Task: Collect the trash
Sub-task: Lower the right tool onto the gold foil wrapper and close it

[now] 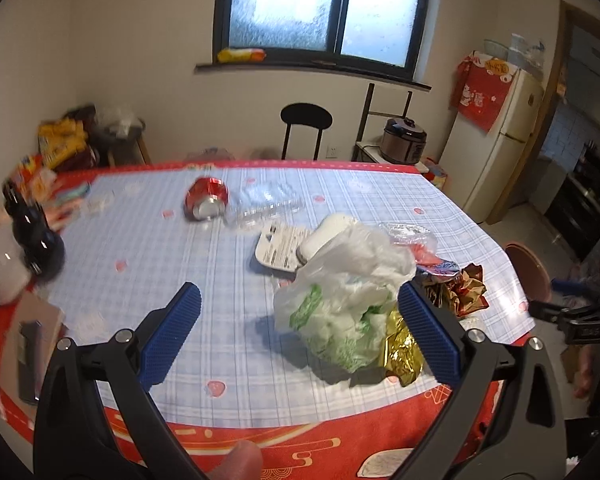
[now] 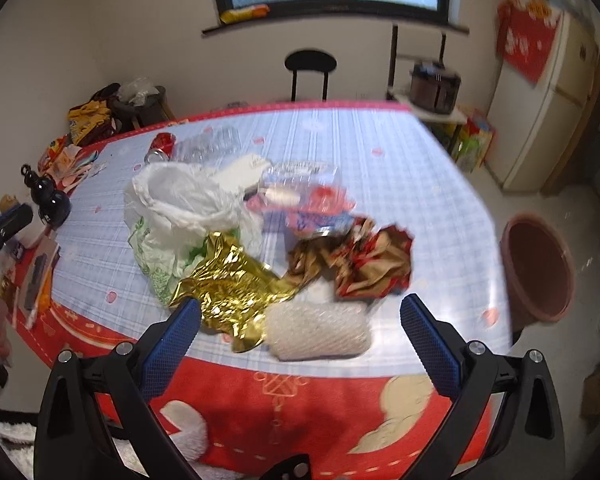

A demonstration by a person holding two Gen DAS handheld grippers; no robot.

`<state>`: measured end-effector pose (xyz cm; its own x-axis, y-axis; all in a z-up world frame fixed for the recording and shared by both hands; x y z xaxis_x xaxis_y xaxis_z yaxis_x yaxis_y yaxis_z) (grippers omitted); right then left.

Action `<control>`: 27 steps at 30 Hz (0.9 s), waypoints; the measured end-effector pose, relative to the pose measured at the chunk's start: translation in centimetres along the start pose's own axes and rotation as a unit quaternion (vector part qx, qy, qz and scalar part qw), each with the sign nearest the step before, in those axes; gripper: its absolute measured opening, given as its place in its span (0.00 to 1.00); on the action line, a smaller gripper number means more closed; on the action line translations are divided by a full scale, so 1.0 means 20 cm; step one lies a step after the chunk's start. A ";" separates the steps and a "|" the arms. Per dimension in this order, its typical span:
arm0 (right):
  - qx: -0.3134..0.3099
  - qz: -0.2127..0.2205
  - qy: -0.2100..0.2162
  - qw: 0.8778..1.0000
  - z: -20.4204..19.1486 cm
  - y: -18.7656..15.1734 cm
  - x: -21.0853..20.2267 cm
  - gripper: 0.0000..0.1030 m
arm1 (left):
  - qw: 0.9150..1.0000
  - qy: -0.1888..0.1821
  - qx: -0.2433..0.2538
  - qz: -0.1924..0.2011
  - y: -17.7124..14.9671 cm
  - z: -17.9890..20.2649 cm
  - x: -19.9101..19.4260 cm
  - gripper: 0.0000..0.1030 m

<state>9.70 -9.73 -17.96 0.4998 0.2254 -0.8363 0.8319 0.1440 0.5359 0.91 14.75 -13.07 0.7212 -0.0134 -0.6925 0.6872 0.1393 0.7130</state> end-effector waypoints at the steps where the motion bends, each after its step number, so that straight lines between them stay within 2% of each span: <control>1: 0.019 -0.012 0.009 1.000 0.00 -0.01 0.05 0.95 | 1.000 0.004 -0.006 -0.004 -0.02 -0.05 0.02 0.95; 5: 0.054 -0.031 0.011 0.998 -0.05 -0.05 0.17 0.95 | 1.000 0.007 -0.004 -0.018 -0.05 -0.15 0.10 0.94; 10: 0.077 -0.043 -0.006 0.996 -0.09 -0.09 0.27 0.95 | 0.999 -0.016 -0.003 -0.044 -0.07 -0.22 0.22 0.94; 16: 0.046 -0.051 0.015 0.997 -0.30 -0.07 0.40 0.95 | 0.997 -0.039 0.006 -0.065 -0.09 -0.29 0.31 0.94; 19: 0.054 -0.044 0.028 0.997 -0.38 -0.02 0.49 0.84 | 0.997 -0.045 0.003 -0.069 -0.10 -0.32 0.33 0.94; 22: 0.099 -0.045 0.050 0.993 -0.40 0.04 0.60 0.74 | 0.997 -0.038 0.001 -0.071 -0.10 -0.36 0.34 0.94; 27: 0.183 -0.079 0.050 0.979 -0.35 0.04 0.81 0.61 | 0.996 -0.040 -0.004 -0.078 -0.13 -0.40 0.35 0.94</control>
<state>16.74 0.67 -30.22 0.3476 0.3248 -0.8796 0.9365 -0.1669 0.3084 3.50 22.29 -20.60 0.6111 -0.1149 -0.7832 0.7906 0.1372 0.5968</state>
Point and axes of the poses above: each gripper's, at about its wrist camera, not at the fingertips, and x roughly the way its jaws point, z to its right, y to its top, the point moved 2 cm from there along x, roughly the way its jaws point, and after that the axes turned 2 degrees about -z, right-handed, at the moved point
